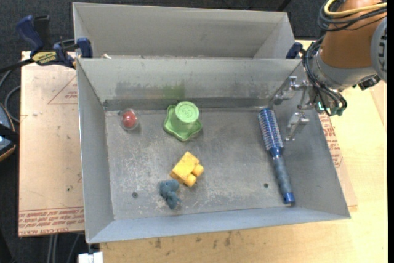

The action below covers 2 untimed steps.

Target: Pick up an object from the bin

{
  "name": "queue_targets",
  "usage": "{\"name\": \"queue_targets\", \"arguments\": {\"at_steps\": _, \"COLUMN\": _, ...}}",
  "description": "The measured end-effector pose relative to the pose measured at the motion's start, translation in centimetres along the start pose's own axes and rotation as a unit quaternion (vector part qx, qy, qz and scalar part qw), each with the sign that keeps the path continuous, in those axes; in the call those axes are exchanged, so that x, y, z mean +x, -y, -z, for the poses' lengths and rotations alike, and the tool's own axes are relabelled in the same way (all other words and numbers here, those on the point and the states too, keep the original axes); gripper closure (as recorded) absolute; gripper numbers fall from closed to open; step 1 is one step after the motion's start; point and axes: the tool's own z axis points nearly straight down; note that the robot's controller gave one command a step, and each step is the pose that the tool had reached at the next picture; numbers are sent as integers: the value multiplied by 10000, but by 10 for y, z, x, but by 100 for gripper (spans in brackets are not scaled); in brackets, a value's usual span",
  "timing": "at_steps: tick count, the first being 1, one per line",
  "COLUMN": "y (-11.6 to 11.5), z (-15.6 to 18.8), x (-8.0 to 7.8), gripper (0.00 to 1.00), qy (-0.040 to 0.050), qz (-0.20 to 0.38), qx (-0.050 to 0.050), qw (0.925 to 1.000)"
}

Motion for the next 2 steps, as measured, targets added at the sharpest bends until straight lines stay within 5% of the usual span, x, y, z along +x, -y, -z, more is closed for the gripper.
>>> {"name": "queue_targets", "arguments": {"at_steps": 1, "y": 2, "z": -49, "x": -1, "gripper": 0, "qy": 101, "qz": 655, "qx": 26, "qw": 9978}}
{"name": "queue_targets", "arguments": {"at_steps": 2, "y": 3, "z": -62, "x": 5, "gripper": 0, "qy": 190, "qz": 1233, "qx": 57, "qw": 9922}}
